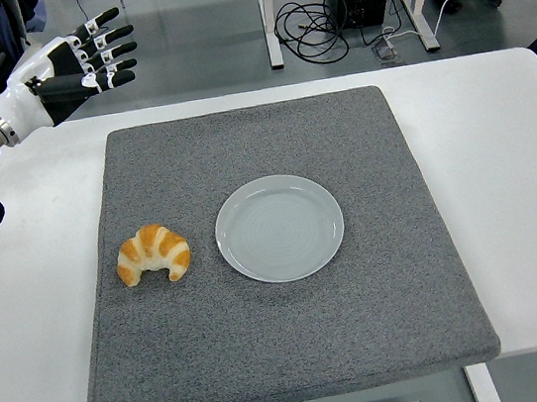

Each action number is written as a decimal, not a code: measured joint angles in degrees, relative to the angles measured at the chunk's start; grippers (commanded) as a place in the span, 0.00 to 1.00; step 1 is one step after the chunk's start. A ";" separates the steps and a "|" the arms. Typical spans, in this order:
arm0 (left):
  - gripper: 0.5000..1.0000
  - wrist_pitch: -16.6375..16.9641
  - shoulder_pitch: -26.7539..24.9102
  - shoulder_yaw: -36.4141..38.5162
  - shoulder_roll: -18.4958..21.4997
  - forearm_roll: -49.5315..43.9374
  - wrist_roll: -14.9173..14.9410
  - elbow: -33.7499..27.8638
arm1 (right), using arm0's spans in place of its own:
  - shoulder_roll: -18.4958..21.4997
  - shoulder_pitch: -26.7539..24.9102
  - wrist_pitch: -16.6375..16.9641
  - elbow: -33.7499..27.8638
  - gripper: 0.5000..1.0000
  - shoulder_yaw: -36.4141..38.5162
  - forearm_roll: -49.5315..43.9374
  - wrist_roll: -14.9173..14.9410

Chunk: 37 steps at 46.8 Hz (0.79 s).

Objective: Place the bread on the plate

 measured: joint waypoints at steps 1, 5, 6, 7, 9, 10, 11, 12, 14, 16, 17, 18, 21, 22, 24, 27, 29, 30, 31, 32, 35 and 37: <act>0.94 0.00 -0.71 0.96 0.53 0.00 -0.01 -0.27 | 0.00 0.01 0.00 0.00 1.00 0.00 0.00 0.00; 0.94 -0.02 -2.91 4.36 2.95 0.21 -0.01 -2.42 | 0.00 0.05 0.00 0.01 1.00 0.00 0.00 0.00; 0.94 0.00 -3.32 5.07 3.61 0.42 -0.01 -3.16 | 0.00 0.03 0.01 0.01 1.00 0.00 0.00 0.00; 0.94 0.04 -3.86 5.93 4.55 0.80 -0.04 -4.34 | 0.00 0.02 0.00 0.02 1.00 0.00 0.00 0.00; 0.94 0.18 -4.58 6.84 5.91 1.63 -0.06 -6.32 | 0.00 0.02 0.00 0.02 1.00 0.00 0.00 0.00; 0.94 0.25 -4.88 7.16 6.71 2.25 -0.07 -7.54 | 0.00 0.01 0.00 0.02 1.00 0.00 0.00 0.00; 0.94 0.42 -5.20 7.38 7.82 3.19 -0.08 -9.20 | 0.00 0.00 0.00 0.02 1.00 0.00 0.00 0.00; 0.94 0.52 -5.40 7.44 8.63 3.95 -0.09 -10.35 | 0.00 -0.01 0.00 0.02 1.00 0.00 0.00 0.00; 0.94 0.78 -5.74 7.47 10.52 5.97 -0.11 -13.19 | 0.00 -0.03 0.01 0.02 1.00 0.00 0.00 0.00; 0.94 1.28 -6.13 7.47 12.44 8.53 -0.12 -16.48 | 0.00 0.01 0.00 0.02 1.00 0.00 0.00 0.00; 0.94 1.60 -6.29 7.48 13.26 9.74 -0.12 -18.03 | 0.00 0.03 0.01 0.02 1.00 0.00 0.00 0.00; 0.94 1.93 -6.46 7.48 14.13 11.01 -0.12 -19.63 | 0.00 0.03 0.01 0.02 1.00 0.00 0.00 0.00; 0.94 2.88 -6.94 7.47 16.75 15.22 -0.08 -24.37 | 0.00 -0.03 0.03 0.01 1.00 0.00 0.00 0.00; 0.94 3.11 -7.11 7.46 17.84 16.91 -0.05 -26.29 | 0.00 -0.01 0.03 0.01 1.00 0.00 0.00 0.00; 0.94 3.32 -7.37 7.41 19.31 19.31 -0.04 -28.82 | 0.00 0.01 0.03 0.01 1.00 0.00 0.00 0.00; 0.94 3.48 -7.94 7.38 21.59 22.71 0.04 -32.62 | 0.00 0.03 0.03 0.01 1.00 0.00 0.00 0.01; 0.94 3.51 -8.45 7.37 22.83 24.51 0.06 -34.71 | 0.00 0.04 0.02 0.01 1.00 0.00 0.00 0.00; 0.94 3.51 -8.73 7.35 23.52 25.42 0.07 -35.76 | 0.00 0.05 0.02 0.01 1.00 0.00 0.00 0.01; 0.94 3.52 -8.93 7.35 24.02 26.13 0.07 -36.52 | 0.00 0.02 0.02 0.01 1.00 0.00 0.00 0.00; 0.94 3.52 -9.12 7.35 24.51 26.79 0.07 -37.22 | 0.00 0.02 0.02 0.02 1.00 0.00 0.00 0.00; 0.94 3.52 -9.62 7.34 25.78 28.74 0.07 -38.90 | 0.00 -0.01 0.02 0.02 1.00 0.00 0.00 0.00; 0.94 3.52 -9.85 7.34 26.47 30.18 0.07 -39.83 | 0.00 0.03 0.02 0.02 1.00 0.00 0.00 0.00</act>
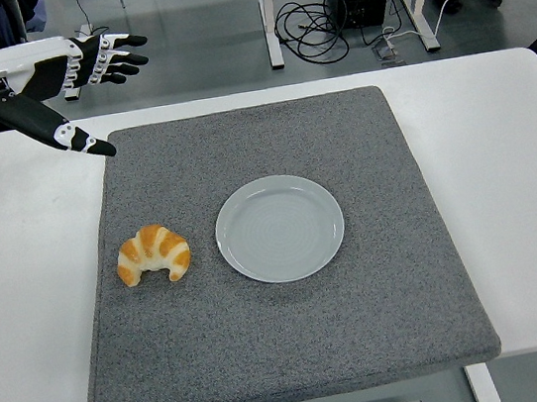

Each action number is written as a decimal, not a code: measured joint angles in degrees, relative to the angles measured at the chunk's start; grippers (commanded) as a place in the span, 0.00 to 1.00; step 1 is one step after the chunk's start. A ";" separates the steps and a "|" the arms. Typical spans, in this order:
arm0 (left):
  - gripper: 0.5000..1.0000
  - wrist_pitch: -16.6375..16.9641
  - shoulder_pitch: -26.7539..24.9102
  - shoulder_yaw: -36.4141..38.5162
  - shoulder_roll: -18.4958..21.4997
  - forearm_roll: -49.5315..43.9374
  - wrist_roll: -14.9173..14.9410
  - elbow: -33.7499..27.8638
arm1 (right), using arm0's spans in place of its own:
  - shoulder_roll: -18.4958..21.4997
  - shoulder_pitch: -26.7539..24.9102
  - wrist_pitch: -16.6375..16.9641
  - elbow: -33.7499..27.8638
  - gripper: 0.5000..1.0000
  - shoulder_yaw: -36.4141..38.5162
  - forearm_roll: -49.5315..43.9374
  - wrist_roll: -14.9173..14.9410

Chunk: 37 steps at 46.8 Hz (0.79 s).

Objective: Place the bread on the plate

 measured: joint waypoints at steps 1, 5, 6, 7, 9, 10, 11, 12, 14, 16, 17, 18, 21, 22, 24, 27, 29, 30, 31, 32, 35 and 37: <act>0.94 0.00 -0.03 0.00 0.28 0.69 0.00 -0.31 | 0.00 0.01 0.00 0.00 1.00 0.00 0.00 0.00; 0.94 0.00 -0.03 -0.05 1.61 3.86 -0.19 -1.50 | 0.00 -0.01 0.00 0.00 1.00 0.00 0.00 0.00; 0.94 0.00 -0.02 -0.05 1.93 4.65 -0.24 -1.89 | 0.00 -0.01 0.00 0.00 1.00 0.00 0.00 0.00; 0.94 0.01 0.06 -0.08 2.30 5.55 -0.33 -2.37 | 0.00 0.00 0.01 0.00 1.00 0.00 0.00 0.00; 0.94 0.09 0.37 -0.16 2.97 7.09 -0.51 -3.11 | 0.00 -0.01 0.00 0.00 1.00 0.00 0.00 0.00; 0.94 0.16 0.57 -0.21 3.48 8.08 -0.62 -3.57 | 0.00 0.00 0.00 -0.01 1.00 0.00 0.00 0.00; 0.94 0.21 0.68 -0.26 3.83 8.75 -0.72 -3.86 | 0.00 0.01 0.00 -0.01 1.00 0.00 0.00 0.00; 0.94 0.25 0.76 -0.29 4.22 9.40 -0.80 -4.17 | 0.00 0.02 0.00 -0.01 1.00 0.00 0.00 0.00; 0.94 0.39 0.92 -0.33 5.01 10.62 -0.96 -4.80 | 0.00 0.03 -0.01 0.00 1.00 0.00 0.00 0.01; 0.94 0.65 1.24 -0.36 5.41 11.27 -1.05 -5.14 | 0.00 -0.02 -0.01 0.00 1.00 0.00 0.00 0.00; 0.94 0.88 1.50 -0.36 5.53 11.48 -1.09 -5.21 | 0.00 -0.02 -0.02 0.00 1.00 0.00 0.00 0.00; 0.94 1.21 1.84 -0.36 5.63 11.73 -1.13 -5.25 | 0.00 -0.02 -0.02 0.00 1.00 0.00 0.00 0.00; 0.94 2.29 2.74 -0.42 5.70 12.82 -1.79 -5.29 | 0.00 -0.03 -0.02 -0.01 1.00 0.00 0.00 0.00; 0.94 2.59 3.03 -0.43 5.70 13.30 -2.08 -5.29 | 0.00 -0.04 -0.02 -0.01 1.00 0.00 0.00 0.00; 0.94 3.42 3.73 -0.44 5.72 14.57 -2.83 -5.32 | 0.00 -0.04 -0.02 -0.02 1.00 0.00 0.00 0.00; 0.94 5.42 5.28 -0.48 5.73 17.05 -3.94 -5.34 | 0.00 0.01 -0.01 -0.02 1.00 0.00 0.00 0.00; 0.94 6.98 6.57 -0.51 5.73 18.54 -4.68 -5.34 | 0.00 0.01 -0.02 -0.02 1.00 0.00 0.00 0.00; 0.94 7.61 7.16 -0.51 5.70 18.99 -5.09 -5.35 | 0.00 0.00 -0.01 -0.02 1.00 0.00 0.00 0.00; 0.94 8.17 7.74 -0.53 5.63 19.34 -5.52 -5.35 | 0.00 0.00 -0.02 -0.01 1.00 0.00 0.00 0.00; 0.94 8.74 8.39 -0.53 5.53 19.63 -5.99 -5.36 | 0.00 -0.02 -0.02 -0.01 1.00 0.00 0.00 0.00; 0.94 10.02 9.85 -0.52 5.19 19.86 -6.94 -5.37 | 0.00 0.00 -0.02 0.00 1.00 0.00 0.00 0.00; 0.94 10.84 10.92 -0.51 4.99 19.90 -7.28 -5.37 | 0.00 -0.01 -0.03 0.00 1.00 0.00 0.00 0.00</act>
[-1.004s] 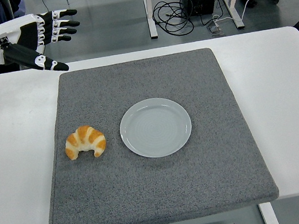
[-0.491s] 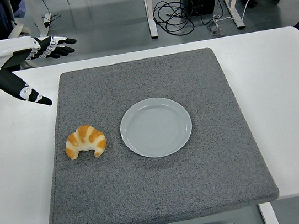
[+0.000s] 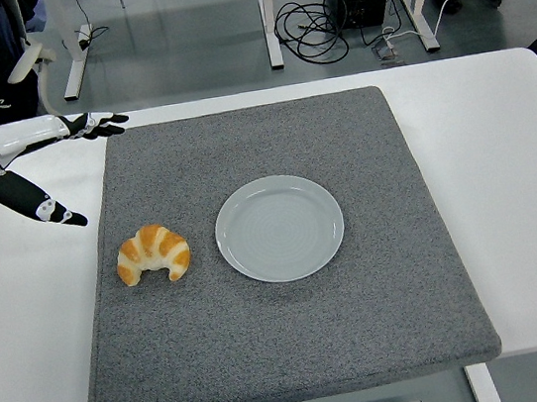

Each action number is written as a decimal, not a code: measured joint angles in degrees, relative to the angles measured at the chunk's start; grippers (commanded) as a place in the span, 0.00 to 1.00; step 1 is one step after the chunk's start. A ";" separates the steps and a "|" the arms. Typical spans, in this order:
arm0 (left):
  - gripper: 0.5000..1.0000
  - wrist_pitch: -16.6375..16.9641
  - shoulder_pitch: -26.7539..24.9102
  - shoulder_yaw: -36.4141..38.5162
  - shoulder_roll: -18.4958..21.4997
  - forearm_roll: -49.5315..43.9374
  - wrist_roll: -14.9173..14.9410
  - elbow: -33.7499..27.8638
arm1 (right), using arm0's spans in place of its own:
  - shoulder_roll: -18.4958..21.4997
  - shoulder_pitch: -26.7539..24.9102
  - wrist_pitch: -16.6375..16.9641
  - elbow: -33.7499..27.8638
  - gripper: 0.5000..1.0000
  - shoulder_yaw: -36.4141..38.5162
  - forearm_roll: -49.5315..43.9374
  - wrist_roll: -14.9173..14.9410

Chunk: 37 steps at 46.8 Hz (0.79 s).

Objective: Place the bread on the plate

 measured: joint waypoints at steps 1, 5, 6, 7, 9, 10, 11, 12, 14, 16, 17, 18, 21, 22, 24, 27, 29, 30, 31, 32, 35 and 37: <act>0.94 0.38 0.48 0.00 -0.07 0.01 -0.15 0.01 | 0.00 0.00 -0.01 0.00 1.00 0.00 0.00 0.00; 0.94 2.22 2.22 0.11 -0.91 0.05 -1.82 0.07 | 0.00 0.02 0.00 -0.03 1.00 0.00 0.00 0.00; 0.94 2.88 2.68 0.27 -1.22 0.07 -2.43 0.06 | 0.00 0.02 0.00 -0.02 1.00 0.00 0.00 0.00; 0.94 3.51 3.13 0.38 -1.42 0.08 -2.89 0.08 | 0.00 0.02 0.01 -0.01 1.00 0.00 0.00 0.00; 0.94 4.89 4.03 0.56 -1.77 0.15 -3.62 0.15 | 0.00 0.00 0.01 -0.01 1.00 0.00 0.00 0.00; 0.94 5.68 4.59 0.63 -1.93 0.26 -3.95 0.17 | 0.00 0.03 0.01 -0.01 1.00 0.00 0.00 0.00; 0.94 6.33 5.10 0.65 -2.12 0.46 -4.17 0.23 | 0.00 0.04 0.01 0.00 1.00 0.00 0.00 0.01; 0.94 6.95 5.66 0.65 -2.40 0.77 -4.36 0.37 | 0.00 0.04 0.01 -0.01 1.00 0.00 0.00 0.00; 0.93 8.32 6.84 0.66 -3.27 1.81 -4.82 0.70 | 0.00 0.03 0.02 0.00 1.00 0.00 0.00 0.00; 0.93 9.55 7.76 0.67 -4.11 2.93 -5.30 1.04 | 0.00 0.00 0.03 0.00 1.00 0.00 0.00 0.00; 0.93 10.33 8.36 0.68 -4.65 3.64 -5.55 1.37 | 0.00 -0.02 0.03 0.00 1.00 0.00 0.00 0.00; 0.93 10.85 8.75 0.70 -5.01 4.10 -5.70 1.63 | 0.00 0.00 0.03 0.01 1.00 0.00 0.00 0.00; 0.93 12.37 10.00 0.70 -6.11 5.28 -6.19 2.71 | 0.00 0.00 0.03 0.00 1.00 0.00 0.00 0.00; 0.93 12.71 10.36 0.70 -6.45 5.53 -6.33 3.14 | 0.00 0.00 0.02 0.01 1.00 0.00 0.00 0.00; 0.93 13.29 10.95 0.70 -7.28 5.80 -6.58 4.18 | 0.00 0.01 0.02 0.00 1.00 0.00 0.00 0.00; 0.93 13.99 11.37 0.71 -8.86 5.97 -6.90 5.81 | 0.00 -0.01 0.01 -0.01 1.00 0.00 0.00 0.00; 0.93 14.35 11.48 0.74 -9.92 6.04 -7.09 6.94 | 0.00 -0.02 0.01 0.00 1.00 0.00 0.00 0.00; 0.93 14.47 11.52 0.76 -10.34 6.06 -7.17 7.45 | 0.00 -0.01 0.01 -0.01 1.00 0.00 0.00 0.00; 0.93 14.58 11.58 0.76 -10.77 6.06 -7.25 7.97 | 0.00 0.00 0.00 0.00 1.00 0.00 0.00 0.00; 0.93 14.66 11.74 0.77 -11.24 6.06 -7.36 8.52 | 0.00 0.02 0.00 0.00 1.00 0.00 0.00 0.00; 0.93 14.79 12.31 0.79 -12.37 6.06 -7.68 9.82 | 0.00 0.01 0.00 0.00 1.00 0.00 0.00 0.00; 0.93 15.01 12.51 0.79 -13.07 6.06 -7.79 10.60 | 0.00 0.02 0.00 0.00 1.00 0.00 0.00 0.00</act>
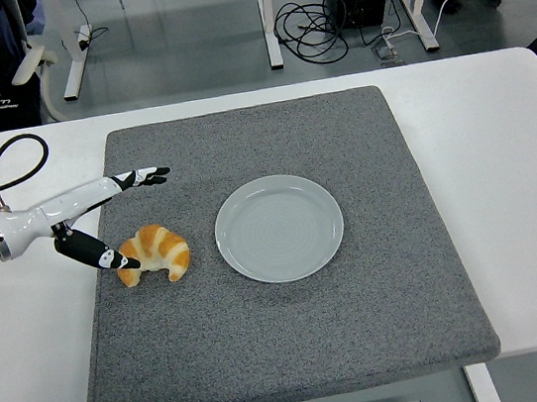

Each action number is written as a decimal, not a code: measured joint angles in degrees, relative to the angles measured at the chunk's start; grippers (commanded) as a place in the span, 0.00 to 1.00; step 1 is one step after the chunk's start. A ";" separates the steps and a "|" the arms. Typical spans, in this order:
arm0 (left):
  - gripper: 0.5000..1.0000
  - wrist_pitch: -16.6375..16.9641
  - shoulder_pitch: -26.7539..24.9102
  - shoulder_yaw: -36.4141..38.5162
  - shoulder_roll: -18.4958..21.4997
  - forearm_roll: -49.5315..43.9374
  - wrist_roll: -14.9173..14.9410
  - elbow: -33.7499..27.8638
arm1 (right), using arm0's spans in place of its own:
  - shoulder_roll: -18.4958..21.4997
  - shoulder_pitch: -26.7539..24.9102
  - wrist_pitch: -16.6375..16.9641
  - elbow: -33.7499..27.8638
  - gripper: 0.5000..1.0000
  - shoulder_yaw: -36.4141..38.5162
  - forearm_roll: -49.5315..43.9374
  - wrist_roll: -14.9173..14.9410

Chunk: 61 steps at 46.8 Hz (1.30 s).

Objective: Place the bread on the plate

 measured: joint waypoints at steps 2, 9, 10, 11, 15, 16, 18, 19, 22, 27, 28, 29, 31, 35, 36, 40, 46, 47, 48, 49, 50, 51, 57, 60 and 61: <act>0.93 0.17 0.21 0.02 -0.75 0.00 -0.03 0.62 | 0.00 0.00 0.00 0.00 1.00 0.00 0.00 0.00; 0.93 0.98 1.01 0.95 -2.72 0.07 -0.04 1.86 | 0.00 0.02 0.03 0.00 1.00 0.00 0.00 0.00; 0.93 1.28 1.03 1.29 -3.10 0.07 -0.05 2.17 | 0.00 0.00 0.03 0.00 1.00 0.00 0.00 0.00; 0.93 1.58 1.04 1.67 -3.45 0.07 -0.08 2.45 | 0.00 0.00 0.03 -0.01 1.00 0.00 0.00 0.00; 0.93 2.94 1.04 3.33 -4.86 0.04 -0.50 3.89 | 0.00 -0.04 0.03 0.00 1.00 0.00 0.00 0.00; 0.93 3.22 1.04 3.71 -5.16 0.03 -0.72 4.21 | 0.00 -0.02 0.03 0.00 1.00 0.00 0.00 0.00; 0.93 3.85 1.03 4.46 -5.71 0.02 -1.15 4.80 | 0.00 -0.01 0.02 -0.03 1.00 0.00 0.00 0.00; 0.93 4.10 1.02 4.77 -5.87 0.01 -1.27 5.04 | 0.00 -0.02 0.03 -0.02 1.00 0.00 0.00 0.00; 0.93 4.69 1.01 5.51 -6.31 0.00 -1.48 5.72 | 0.00 -0.02 0.02 -0.03 1.00 0.00 0.00 0.00; 0.93 5.03 0.95 5.79 -6.85 0.00 -2.25 6.86 | 0.00 -0.04 -0.01 -0.03 1.00 0.00 0.00 0.00; 0.93 5.05 0.92 5.80 -7.07 0.00 -2.55 7.14 | 0.00 -0.03 -0.01 -0.03 1.00 0.00 0.00 0.00; 0.93 5.06 0.88 5.80 -7.18 0.00 -2.74 7.32 | 0.00 -0.02 -0.01 -0.02 1.00 0.00 0.00 0.00; 0.92 5.09 0.84 5.80 -7.31 0.00 -3.07 7.80 | 0.00 -0.05 -0.01 -0.01 1.00 0.00 0.00 0.00; 0.92 5.16 0.84 5.80 -7.77 0.00 -3.60 8.88 | 0.00 -0.04 0.00 -0.02 1.00 0.00 0.00 0.00; 0.92 5.16 0.85 5.80 -8.01 0.00 -3.82 9.26 | 0.00 -0.04 0.00 -0.02 1.00 0.00 0.00 0.00; 0.90 5.22 0.89 5.85 -8.69 0.00 -4.08 10.52 | 0.00 -0.01 0.00 -0.02 1.00 0.00 0.00 0.00; 0.84 5.26 0.96 6.10 -9.28 0.00 -4.11 11.30 | 0.00 0.00 -0.01 -0.06 1.00 0.00 0.00 0.00; 0.82 5.36 0.96 6.25 -9.29 0.00 -4.11 11.39 | 0.00 0.02 -0.01 -0.06 1.00 0.00 0.00 0.00; 0.80 5.47 0.97 6.36 -9.29 0.00 -4.11 11.42 | 0.00 0.02 -0.02 -0.07 1.00 0.00 0.00 0.00; 0.78 5.69 0.97 6.52 -9.30 0.00 -4.11 11.45 | 0.00 0.01 -0.03 -0.08 1.00 0.00 0.00 0.00; 0.76 5.93 0.97 6.73 -9.30 0.00 -4.11 11.47 | 0.00 0.00 -0.04 -0.08 1.00 0.00 0.00 0.00; 0.73 6.26 0.97 7.06 -9.31 0.00 -4.11 11.51 | 0.00 0.00 -0.06 -0.08 1.00 0.00 0.00 0.00; 0.44 7.52 0.46 9.33 -9.38 0.00 -4.11 11.72 | 0.00 -0.01 -0.13 -0.09 1.00 0.00 0.00 0.00; 0.34 8.20 0.19 10.24 -9.37 0.00 -4.12 11.78 | 0.00 -0.05 -0.13 -0.11 1.00 0.00 0.00 0.00; 0.31 8.44 0.16 10.40 -9.36 0.00 -4.12 11.79 | 0.00 -0.05 -0.13 -0.11 1.00 0.00 0.00 0.00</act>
